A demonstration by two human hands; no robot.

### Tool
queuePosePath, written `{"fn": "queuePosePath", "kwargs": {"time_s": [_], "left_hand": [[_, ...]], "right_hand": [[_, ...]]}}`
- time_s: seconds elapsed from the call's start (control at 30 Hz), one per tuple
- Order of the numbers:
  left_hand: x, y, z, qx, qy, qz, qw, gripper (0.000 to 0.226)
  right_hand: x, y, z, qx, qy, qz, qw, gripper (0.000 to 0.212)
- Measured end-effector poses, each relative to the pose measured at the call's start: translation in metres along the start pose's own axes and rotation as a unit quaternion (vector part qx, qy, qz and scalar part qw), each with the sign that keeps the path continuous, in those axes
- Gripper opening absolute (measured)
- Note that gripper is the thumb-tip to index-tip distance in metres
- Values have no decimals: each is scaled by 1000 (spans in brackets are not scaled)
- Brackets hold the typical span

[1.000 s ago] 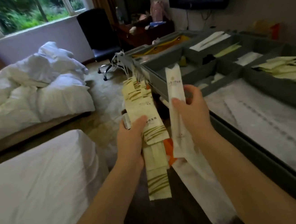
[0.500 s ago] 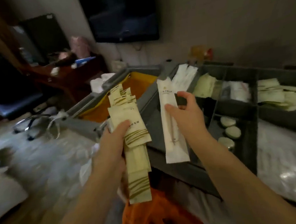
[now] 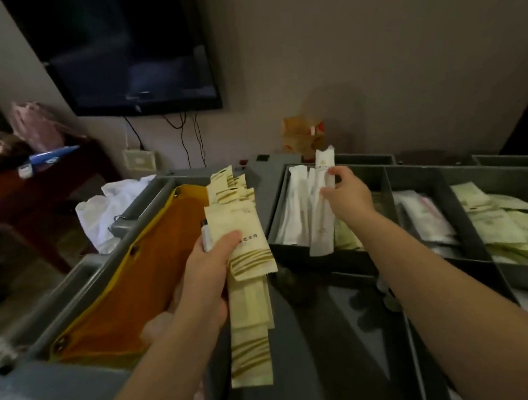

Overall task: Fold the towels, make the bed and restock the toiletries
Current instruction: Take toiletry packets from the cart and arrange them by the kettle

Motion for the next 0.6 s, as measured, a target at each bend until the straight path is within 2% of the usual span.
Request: {"fn": "queuePosePath", "kwargs": {"time_s": [0.07, 0.13, 0.2, 0.23, 0.33, 0.4, 0.53, 0.6], "left_hand": [[-14, 0, -5, 8, -14, 19, 1000, 41], [-23, -1, -11, 19, -29, 41, 999, 39], [-31, -3, -18, 18, -50, 62, 997, 38], [-35, -4, -21, 18, -62, 70, 995, 38], [-46, -4, -24, 31, -93, 91, 991, 38], [-48, -5, -27, 43, -101, 103, 989, 39], [-49, 1, -29, 51, -147, 124, 980, 38], [-51, 6, -28, 49, -157, 117, 979, 41]], "right_hand": [[-5, 4, -10, 162, 21, 7, 987, 34], [-1, 5, -22, 327, 18, 45, 944, 26], [4, 5, -34, 412, 1, 89, 907, 27], [5, 3, -36, 425, 2, 110, 899, 30], [11, -6, -40, 400, 5, 147, 905, 42], [16, -7, -46, 400, -23, 167, 901, 35], [22, -2, -57, 447, -81, 110, 884, 28], [23, -13, -51, 431, -61, 76, 897, 31]]}}
Point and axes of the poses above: each hand's wrist, its own x-axis away from the middle knuckle, its own z-axis out of the back of the hand, y = z × x, the point moved 7 cm from there along -x, towards the middle knuckle, and after that the axes turned 5 degrees about y, right-handed, at the moved point
